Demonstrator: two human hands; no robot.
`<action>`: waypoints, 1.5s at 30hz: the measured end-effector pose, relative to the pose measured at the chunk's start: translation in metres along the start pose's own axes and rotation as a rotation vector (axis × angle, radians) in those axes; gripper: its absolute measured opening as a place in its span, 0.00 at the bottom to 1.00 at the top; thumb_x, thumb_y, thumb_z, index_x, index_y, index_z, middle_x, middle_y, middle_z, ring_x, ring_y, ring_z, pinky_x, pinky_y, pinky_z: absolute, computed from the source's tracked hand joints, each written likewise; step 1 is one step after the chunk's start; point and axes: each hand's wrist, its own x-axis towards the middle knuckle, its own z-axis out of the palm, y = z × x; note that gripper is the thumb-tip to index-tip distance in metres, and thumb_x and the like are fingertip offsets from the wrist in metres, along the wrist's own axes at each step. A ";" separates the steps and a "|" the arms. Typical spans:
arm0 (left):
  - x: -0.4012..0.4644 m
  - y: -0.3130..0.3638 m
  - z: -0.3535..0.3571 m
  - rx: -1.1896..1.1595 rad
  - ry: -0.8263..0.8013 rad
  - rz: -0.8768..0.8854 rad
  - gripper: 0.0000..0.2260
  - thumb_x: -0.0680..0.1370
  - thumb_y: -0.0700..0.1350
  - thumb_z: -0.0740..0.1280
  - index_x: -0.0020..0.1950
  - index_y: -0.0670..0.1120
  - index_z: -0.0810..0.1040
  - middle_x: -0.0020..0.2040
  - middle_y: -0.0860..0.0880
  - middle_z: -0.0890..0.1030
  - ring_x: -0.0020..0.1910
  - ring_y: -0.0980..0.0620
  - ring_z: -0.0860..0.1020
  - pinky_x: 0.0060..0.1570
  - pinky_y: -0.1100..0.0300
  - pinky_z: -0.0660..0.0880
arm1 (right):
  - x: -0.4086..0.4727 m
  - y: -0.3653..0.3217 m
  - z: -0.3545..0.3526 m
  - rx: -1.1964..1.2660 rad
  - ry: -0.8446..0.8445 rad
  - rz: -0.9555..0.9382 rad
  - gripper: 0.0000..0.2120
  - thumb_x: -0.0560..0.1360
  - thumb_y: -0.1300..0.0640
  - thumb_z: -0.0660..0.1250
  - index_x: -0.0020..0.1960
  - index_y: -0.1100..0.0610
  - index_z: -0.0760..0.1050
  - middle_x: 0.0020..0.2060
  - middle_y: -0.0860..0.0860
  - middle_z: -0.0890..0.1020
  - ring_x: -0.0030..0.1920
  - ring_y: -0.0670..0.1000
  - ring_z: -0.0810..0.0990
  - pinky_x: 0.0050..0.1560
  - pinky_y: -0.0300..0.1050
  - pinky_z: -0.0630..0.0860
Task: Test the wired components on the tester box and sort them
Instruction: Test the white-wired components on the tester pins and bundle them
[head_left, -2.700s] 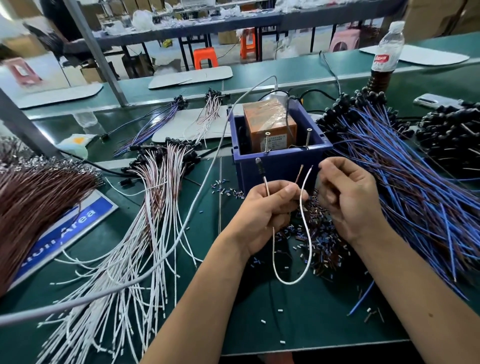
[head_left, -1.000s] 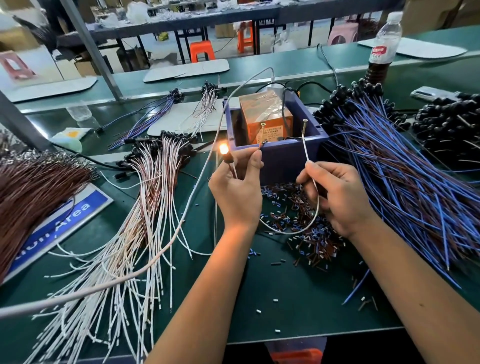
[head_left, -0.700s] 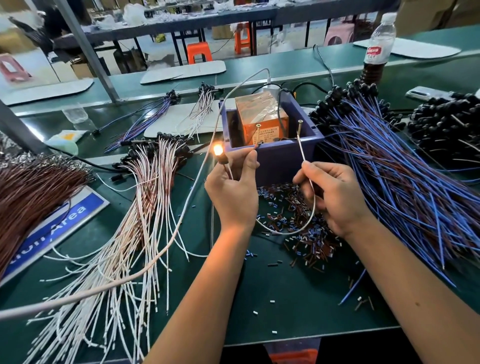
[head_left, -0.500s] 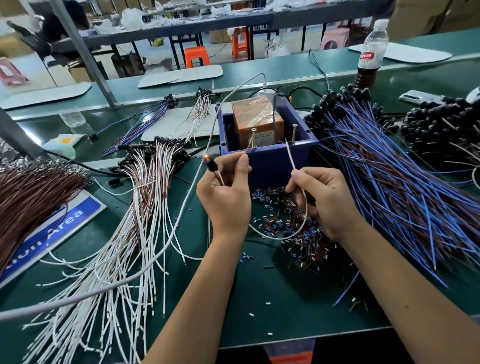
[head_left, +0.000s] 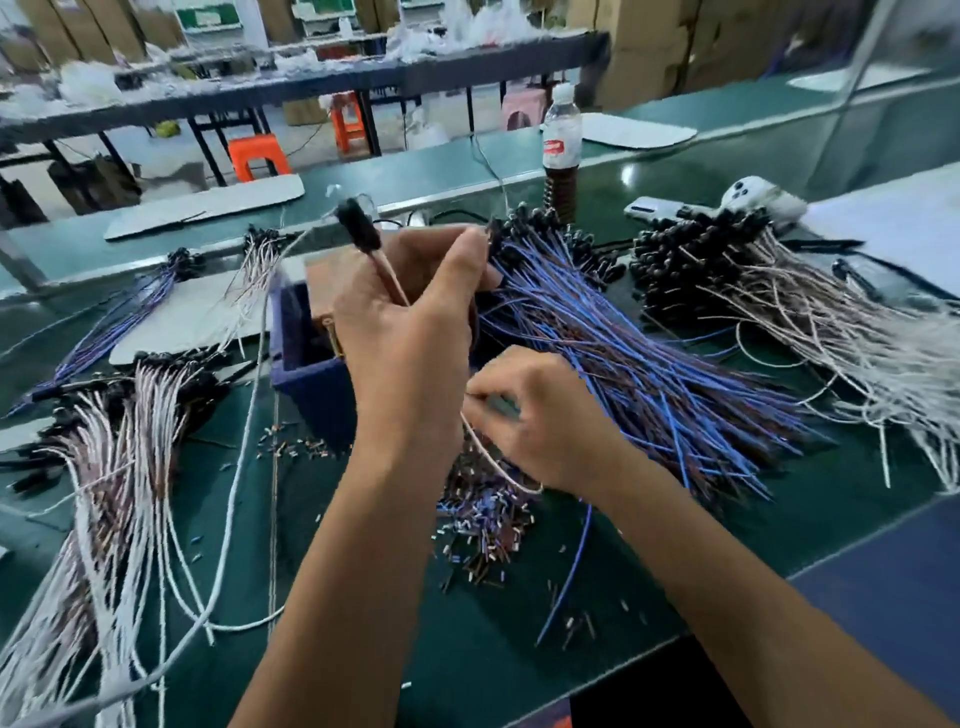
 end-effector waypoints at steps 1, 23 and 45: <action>0.005 0.000 0.012 -0.033 -0.064 -0.051 0.05 0.81 0.38 0.70 0.45 0.43 0.82 0.34 0.48 0.81 0.25 0.59 0.68 0.24 0.67 0.63 | -0.003 0.006 -0.016 -0.035 0.080 0.028 0.10 0.80 0.55 0.71 0.42 0.57 0.83 0.33 0.43 0.80 0.38 0.51 0.77 0.43 0.50 0.74; 0.002 -0.066 0.309 -0.673 -0.265 -0.962 0.17 0.88 0.43 0.54 0.42 0.42 0.73 0.35 0.48 0.68 0.26 0.58 0.65 0.20 0.69 0.63 | -0.103 0.082 -0.241 -0.067 0.483 0.605 0.11 0.84 0.54 0.65 0.66 0.52 0.72 0.33 0.50 0.84 0.27 0.52 0.83 0.35 0.48 0.81; 0.039 -0.102 0.320 -0.602 -0.181 -0.920 0.07 0.84 0.40 0.65 0.53 0.36 0.79 0.39 0.43 0.76 0.32 0.54 0.73 0.26 0.67 0.77 | -0.090 0.120 -0.330 -0.700 0.527 0.581 0.11 0.80 0.46 0.67 0.54 0.49 0.85 0.38 0.50 0.87 0.40 0.53 0.84 0.42 0.46 0.79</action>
